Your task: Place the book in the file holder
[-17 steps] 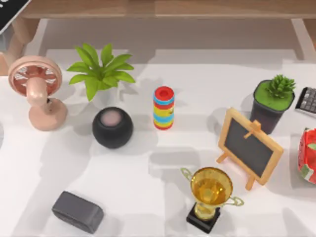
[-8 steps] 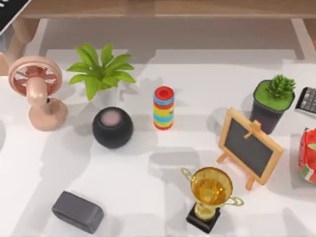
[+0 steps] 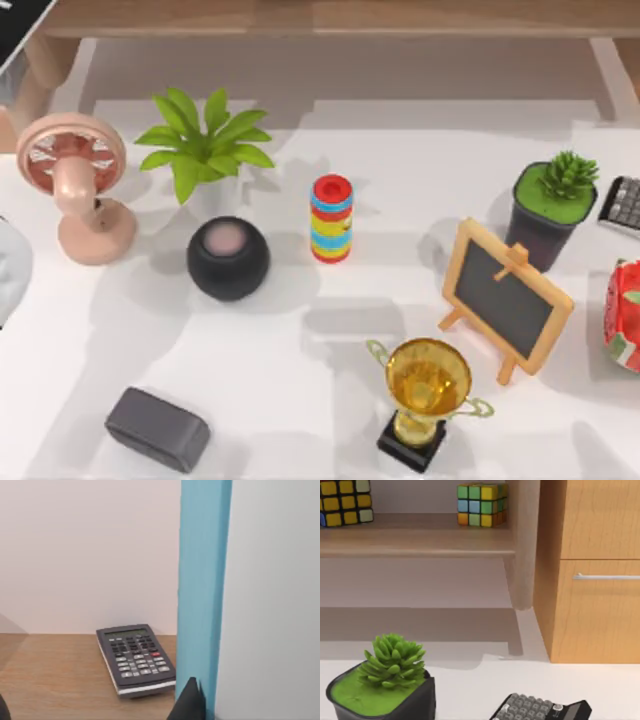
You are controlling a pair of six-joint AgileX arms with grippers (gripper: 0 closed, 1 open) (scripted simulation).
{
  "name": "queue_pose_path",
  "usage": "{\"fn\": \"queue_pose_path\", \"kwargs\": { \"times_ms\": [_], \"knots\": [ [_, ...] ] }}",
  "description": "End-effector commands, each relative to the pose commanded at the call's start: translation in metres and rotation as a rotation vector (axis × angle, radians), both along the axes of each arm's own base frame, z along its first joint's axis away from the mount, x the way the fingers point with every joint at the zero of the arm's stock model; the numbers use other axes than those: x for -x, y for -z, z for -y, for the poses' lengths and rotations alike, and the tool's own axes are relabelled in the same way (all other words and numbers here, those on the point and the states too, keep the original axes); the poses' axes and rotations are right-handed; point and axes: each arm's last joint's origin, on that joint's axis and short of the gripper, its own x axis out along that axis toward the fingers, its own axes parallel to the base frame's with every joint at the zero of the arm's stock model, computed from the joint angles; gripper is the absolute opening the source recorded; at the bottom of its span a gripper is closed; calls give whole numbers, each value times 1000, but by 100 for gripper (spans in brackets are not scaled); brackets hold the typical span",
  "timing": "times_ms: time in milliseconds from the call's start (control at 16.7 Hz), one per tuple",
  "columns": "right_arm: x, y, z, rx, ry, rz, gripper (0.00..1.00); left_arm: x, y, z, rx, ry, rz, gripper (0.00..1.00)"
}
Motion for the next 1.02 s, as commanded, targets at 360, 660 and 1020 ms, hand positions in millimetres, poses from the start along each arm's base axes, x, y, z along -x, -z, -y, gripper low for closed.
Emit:
{"fn": "queue_pose_path", "kwargs": {
  "times_ms": [360,660,1020],
  "knots": [
    [0,0,0,0,0,0,100,6,-24,-26,6,-25,69,0],
    [0,0,0,0,0,0,100,2,-58,-138,-124,-205,190,0],
    [0,0,0,0,0,0,100,-14,4,-326,-537,-502,1,0]
  ]
}}
